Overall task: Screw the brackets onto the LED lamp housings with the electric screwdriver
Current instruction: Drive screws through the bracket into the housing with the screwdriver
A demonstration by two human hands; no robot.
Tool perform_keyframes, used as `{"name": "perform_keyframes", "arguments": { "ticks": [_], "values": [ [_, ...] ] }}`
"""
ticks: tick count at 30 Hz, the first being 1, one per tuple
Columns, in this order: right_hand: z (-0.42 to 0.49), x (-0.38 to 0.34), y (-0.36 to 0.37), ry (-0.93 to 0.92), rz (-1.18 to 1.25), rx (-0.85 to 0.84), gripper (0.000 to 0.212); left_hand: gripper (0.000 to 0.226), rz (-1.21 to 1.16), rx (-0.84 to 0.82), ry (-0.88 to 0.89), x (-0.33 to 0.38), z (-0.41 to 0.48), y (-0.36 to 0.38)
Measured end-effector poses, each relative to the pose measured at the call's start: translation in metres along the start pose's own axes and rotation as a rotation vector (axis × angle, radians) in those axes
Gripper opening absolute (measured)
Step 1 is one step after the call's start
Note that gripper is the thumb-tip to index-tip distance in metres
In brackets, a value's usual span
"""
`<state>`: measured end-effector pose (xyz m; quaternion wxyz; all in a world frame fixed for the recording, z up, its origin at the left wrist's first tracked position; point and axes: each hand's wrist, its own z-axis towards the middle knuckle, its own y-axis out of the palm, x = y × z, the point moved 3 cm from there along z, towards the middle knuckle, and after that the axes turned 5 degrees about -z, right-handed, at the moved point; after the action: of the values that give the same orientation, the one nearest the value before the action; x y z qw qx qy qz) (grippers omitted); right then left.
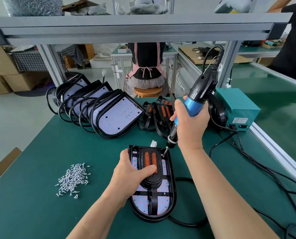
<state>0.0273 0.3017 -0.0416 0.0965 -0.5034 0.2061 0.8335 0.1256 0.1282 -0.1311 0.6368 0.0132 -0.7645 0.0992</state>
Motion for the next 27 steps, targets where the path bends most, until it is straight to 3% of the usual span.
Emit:
{"name": "perform_keyframes", "arguments": {
  "ticks": [10,19,27],
  "values": [
    [-0.005,0.002,0.007,0.051,0.0,-0.088,0.017,0.07,0.019,0.019,-0.01,-0.003,0.002,0.0],
    [-0.013,-0.018,0.003,0.039,0.082,-0.318,0.026,0.066,0.012,-0.008,-0.023,0.002,0.001,-0.002],
    [0.024,-0.063,-0.008,0.045,0.298,-0.166,0.017,0.07,-0.038,-0.028,-0.045,0.0,-0.005,-0.001]
  ]
}}
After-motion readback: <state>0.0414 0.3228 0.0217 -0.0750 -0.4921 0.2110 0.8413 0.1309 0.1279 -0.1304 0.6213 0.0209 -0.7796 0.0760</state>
